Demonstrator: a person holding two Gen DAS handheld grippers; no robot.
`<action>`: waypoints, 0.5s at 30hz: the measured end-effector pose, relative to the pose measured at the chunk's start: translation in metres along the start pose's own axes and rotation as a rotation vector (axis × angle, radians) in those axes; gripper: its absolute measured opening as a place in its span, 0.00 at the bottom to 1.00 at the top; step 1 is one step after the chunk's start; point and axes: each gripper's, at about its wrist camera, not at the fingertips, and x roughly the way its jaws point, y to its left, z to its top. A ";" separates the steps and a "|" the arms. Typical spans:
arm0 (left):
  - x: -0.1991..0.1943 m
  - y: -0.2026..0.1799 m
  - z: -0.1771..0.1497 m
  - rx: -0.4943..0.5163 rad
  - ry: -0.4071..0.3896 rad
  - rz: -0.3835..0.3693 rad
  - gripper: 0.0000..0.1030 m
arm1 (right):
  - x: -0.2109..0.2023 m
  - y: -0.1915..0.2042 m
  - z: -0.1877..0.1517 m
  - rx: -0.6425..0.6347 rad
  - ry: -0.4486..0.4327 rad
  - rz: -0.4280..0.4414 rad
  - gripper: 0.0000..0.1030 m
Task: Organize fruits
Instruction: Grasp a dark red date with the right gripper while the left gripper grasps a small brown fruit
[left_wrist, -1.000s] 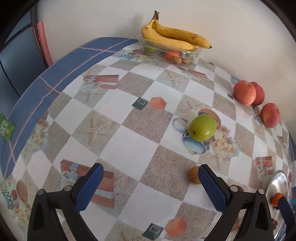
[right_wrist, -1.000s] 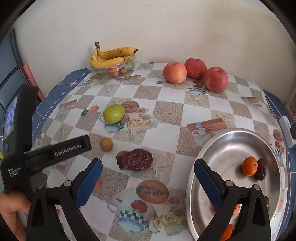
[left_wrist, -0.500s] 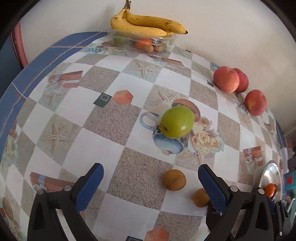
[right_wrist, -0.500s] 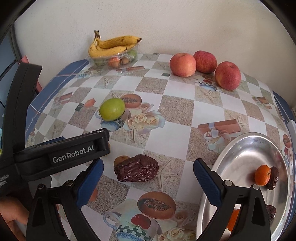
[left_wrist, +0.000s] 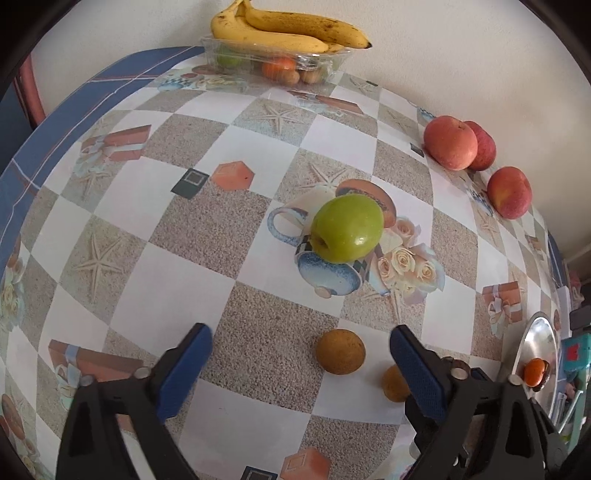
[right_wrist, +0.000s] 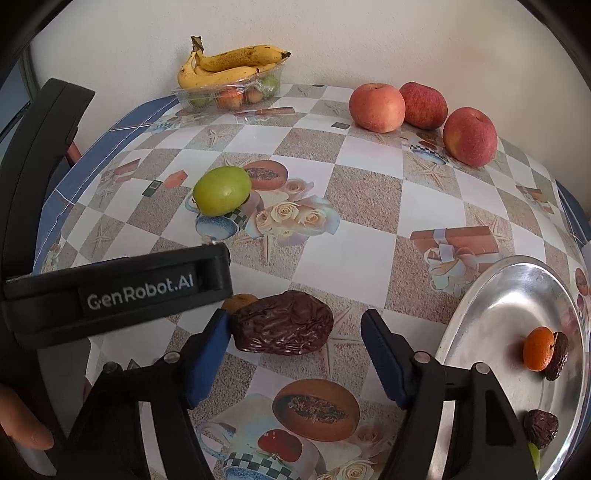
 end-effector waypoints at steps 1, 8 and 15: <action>0.000 -0.003 0.000 0.016 0.001 0.005 0.84 | 0.000 -0.001 0.000 0.006 -0.001 0.011 0.57; 0.000 -0.018 -0.005 0.098 0.010 0.016 0.56 | -0.002 -0.005 -0.001 0.028 0.006 0.020 0.57; -0.003 -0.019 -0.007 0.104 0.025 0.003 0.30 | -0.005 -0.012 -0.003 0.054 0.011 0.013 0.57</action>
